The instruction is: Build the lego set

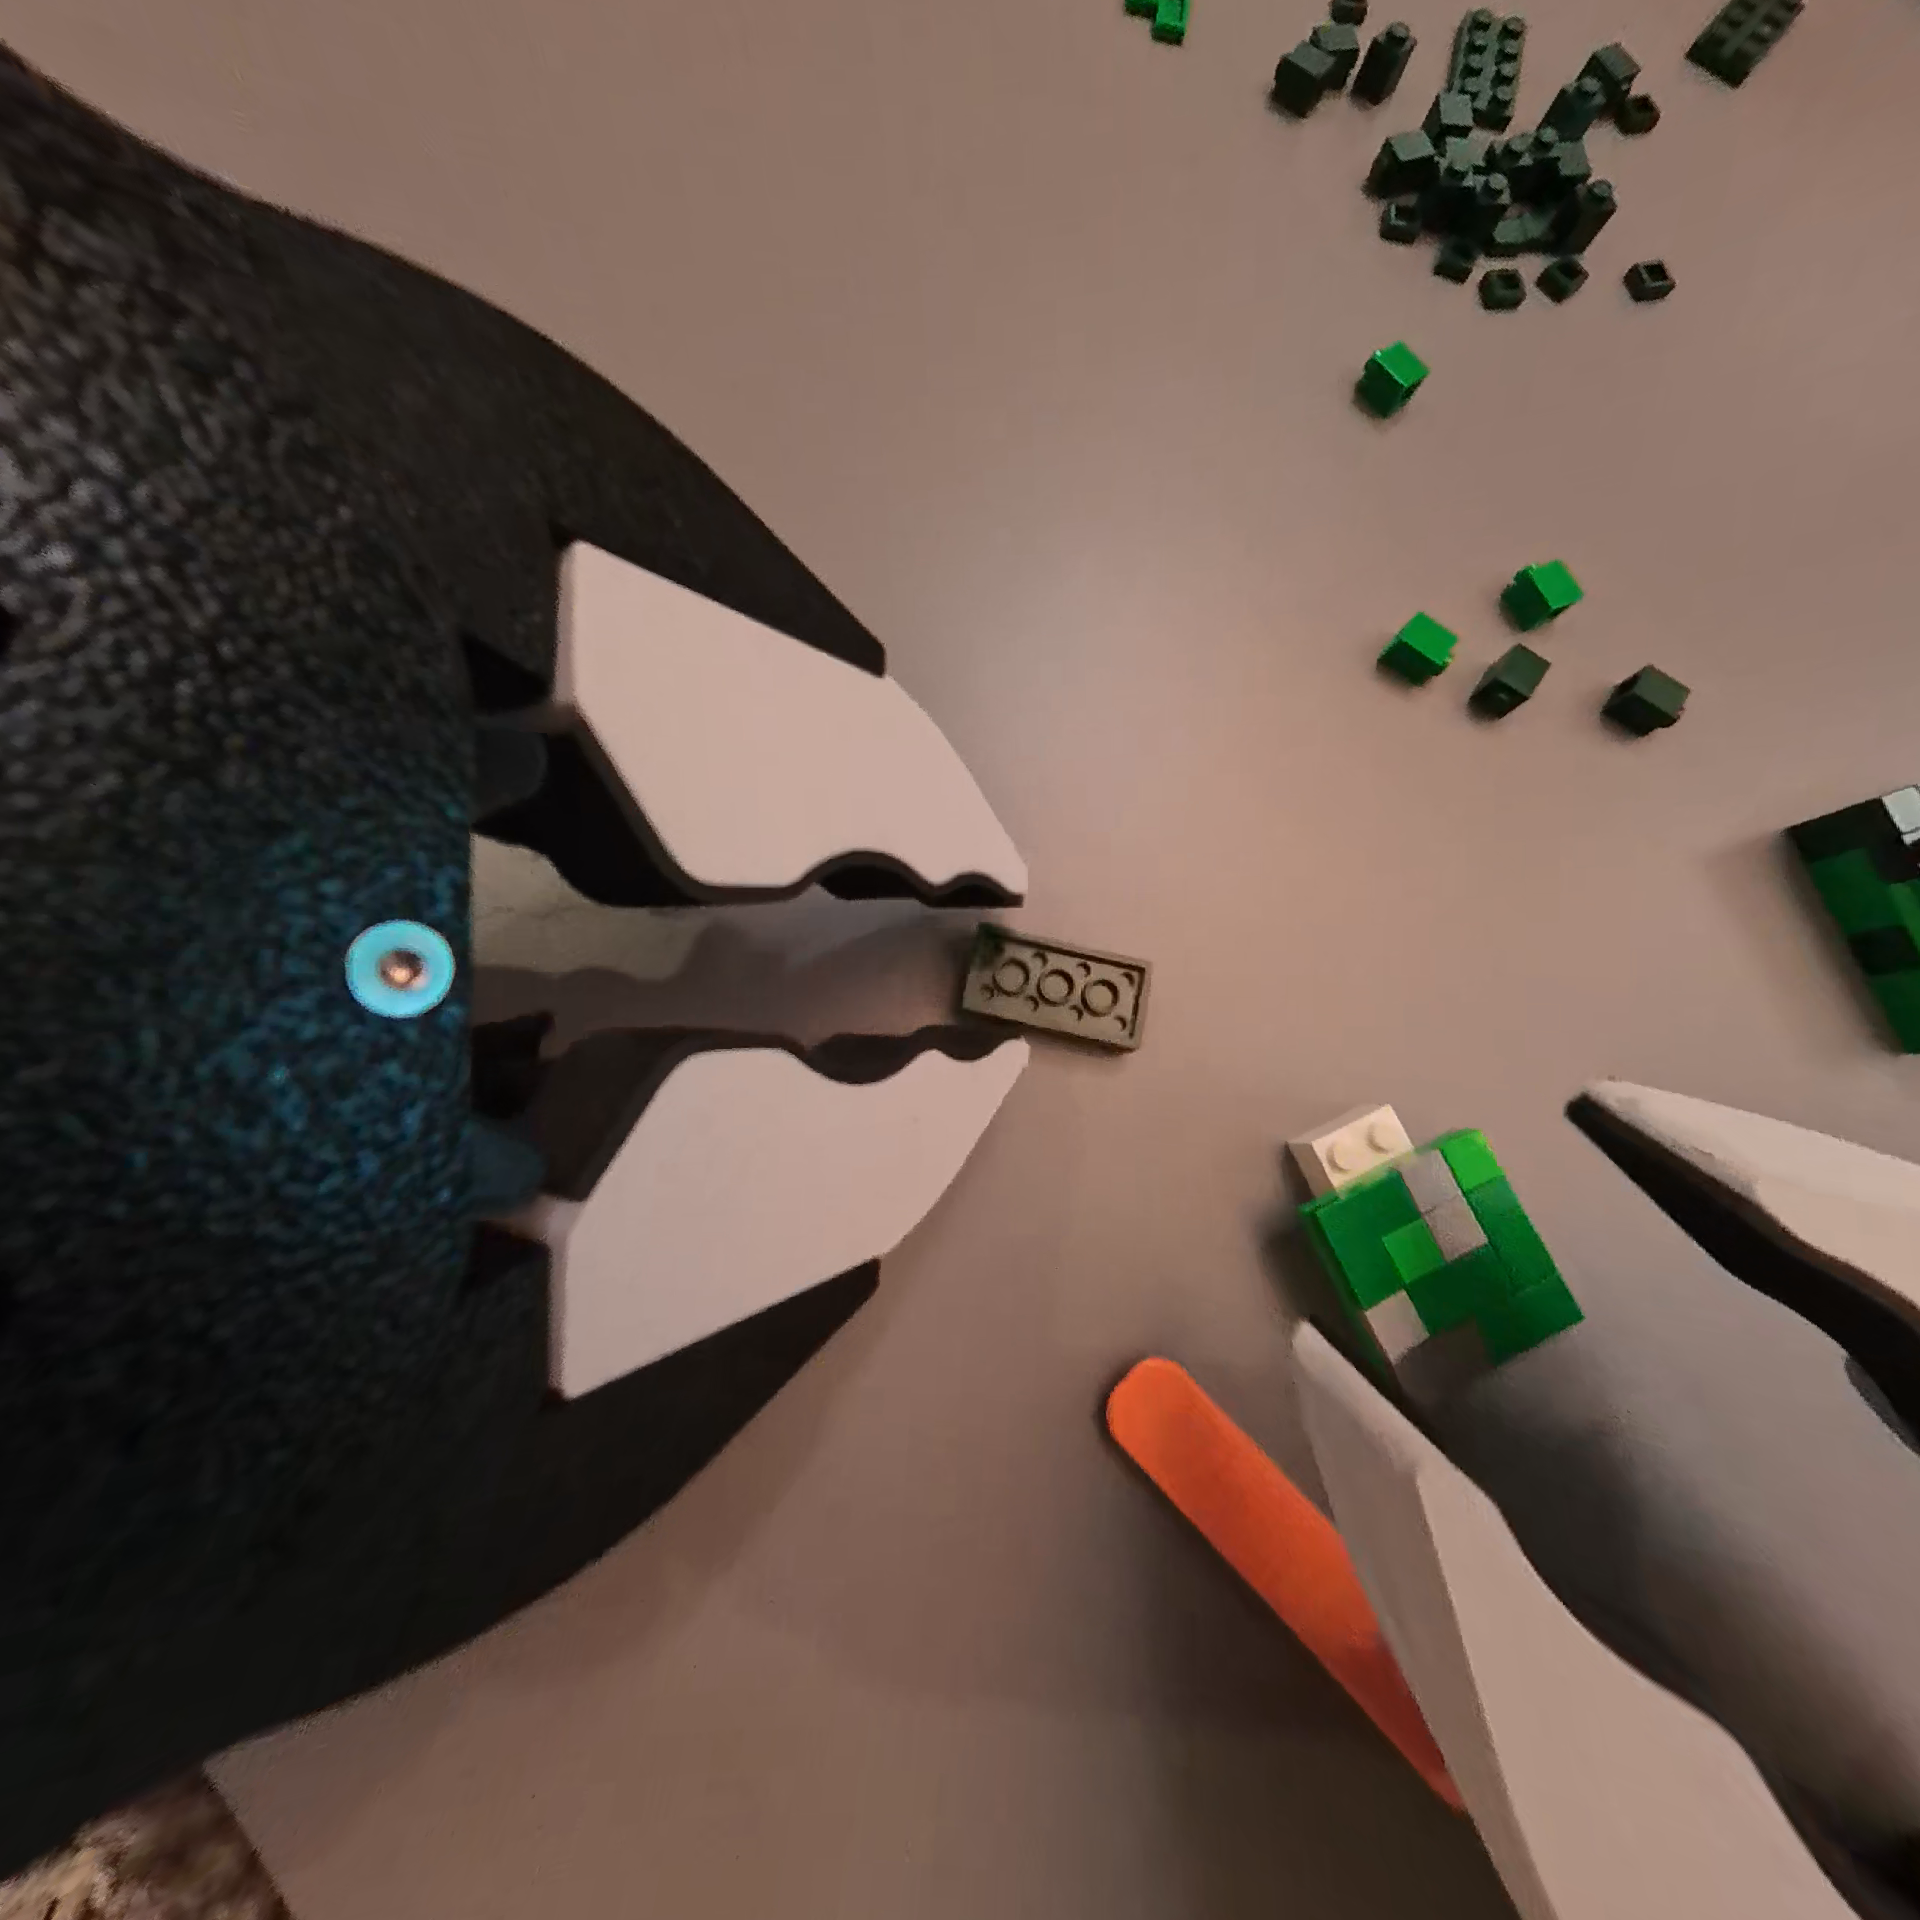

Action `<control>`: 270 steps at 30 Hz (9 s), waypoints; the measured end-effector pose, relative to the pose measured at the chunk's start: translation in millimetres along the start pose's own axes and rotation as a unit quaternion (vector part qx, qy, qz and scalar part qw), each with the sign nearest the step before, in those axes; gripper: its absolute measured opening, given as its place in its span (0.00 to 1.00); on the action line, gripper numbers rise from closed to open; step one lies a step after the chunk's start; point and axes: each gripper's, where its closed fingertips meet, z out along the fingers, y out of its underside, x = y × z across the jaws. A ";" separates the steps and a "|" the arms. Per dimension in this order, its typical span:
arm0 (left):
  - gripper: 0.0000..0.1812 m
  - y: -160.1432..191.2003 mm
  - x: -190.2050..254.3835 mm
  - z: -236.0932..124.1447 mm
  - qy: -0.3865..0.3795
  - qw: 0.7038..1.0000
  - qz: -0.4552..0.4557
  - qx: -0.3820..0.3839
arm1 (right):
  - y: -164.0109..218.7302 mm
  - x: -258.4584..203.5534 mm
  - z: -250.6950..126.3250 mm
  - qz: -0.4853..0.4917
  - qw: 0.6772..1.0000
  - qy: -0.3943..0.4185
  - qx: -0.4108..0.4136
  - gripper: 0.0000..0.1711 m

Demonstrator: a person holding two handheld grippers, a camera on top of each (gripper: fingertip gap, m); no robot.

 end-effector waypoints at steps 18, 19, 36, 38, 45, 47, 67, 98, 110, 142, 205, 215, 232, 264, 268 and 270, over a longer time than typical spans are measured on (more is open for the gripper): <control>0.09 -83.2 8.3 -81.3 0.283 0.862 -0.256 0.333 | -59.2 8.9 -22.0 -0.113 0.976 0.116 0.145 0.26; 0.09 -91.2 6.7 -98.9 0.356 0.805 -0.304 0.365 | -69.2 6.8 -26.9 -0.139 0.967 0.135 0.167 0.27; 0.09 -95.4 25.2 -115.1 0.515 0.689 -0.382 0.338 | -105.9 -9.5 -40.6 -0.261 0.907 0.242 0.225 0.23; 0.09 -95.8 25.2 -114.5 0.517 0.685 -0.386 0.337 | -104.6 -11.2 -39.3 -0.262 0.910 0.234 0.221 0.19; 0.32 -83.0 8.7 -82.7 0.350 0.804 -0.367 0.309 | -90.0 2.6 -32.7 -0.261 0.918 0.254 0.158 0.19; 0.28 -79.0 -0.6 -78.2 0.262 0.855 -0.321 0.311 | -83.3 8.2 -29.3 -0.267 0.917 0.266 0.128 0.19; 0.11 -76.0 0.1 -65.6 0.046 0.956 -0.105 0.269 | -61.0 5.9 -3.0 -0.312 0.913 0.259 0.041 0.19; 0.12 -77.7 14.7 -103.7 -0.051 0.890 0.243 0.382 | -78.9 -23.4 -23.6 -0.017 0.980 -0.021 0.199 0.19; 0.16 -79.6 29.5 -99.3 -0.137 0.837 0.362 0.388 | -82.1 -35.3 -28.2 0.067 0.966 -0.119 0.221 0.19; 0.05 -77.2 38.6 -101.1 -0.119 0.827 0.372 0.405 | -76.3 -44.2 -31.0 0.149 0.944 -0.203 0.213 0.23; 0.18 -62.0 24.5 -92.4 0.133 0.908 0.080 0.388 | 23.0 0.3 -18.2 0.111 0.990 -0.002 -0.090 0.31; 0.18 -58.9 32.0 -86.6 0.134 0.911 0.093 0.378 | 39.9 -1.4 1.4 0.101 0.981 0.021 -0.162 0.29; 0.18 -64.1 23.0 -91.7 0.145 0.907 0.048 0.392 | -0.6 -17.0 -22.0 0.057 0.997 -0.051 -0.001 0.21; 0.18 -56.5 54.8 -69.0 0.209 0.917 0.020 0.339 | 30.2 -67.0 -47.5 0.070 0.985 -0.154 -0.027 0.21; 0.18 -55.9 54.9 -69.3 0.213 0.917 0.015 0.337 | 39.7 -63.6 -43.1 0.060 0.987 -0.136 -0.056 0.21; 0.18 -55.7 54.9 -69.1 0.214 0.917 0.014 0.337 | 42.4 -58.3 -41.6 0.054 0.989 -0.119 -0.062 0.21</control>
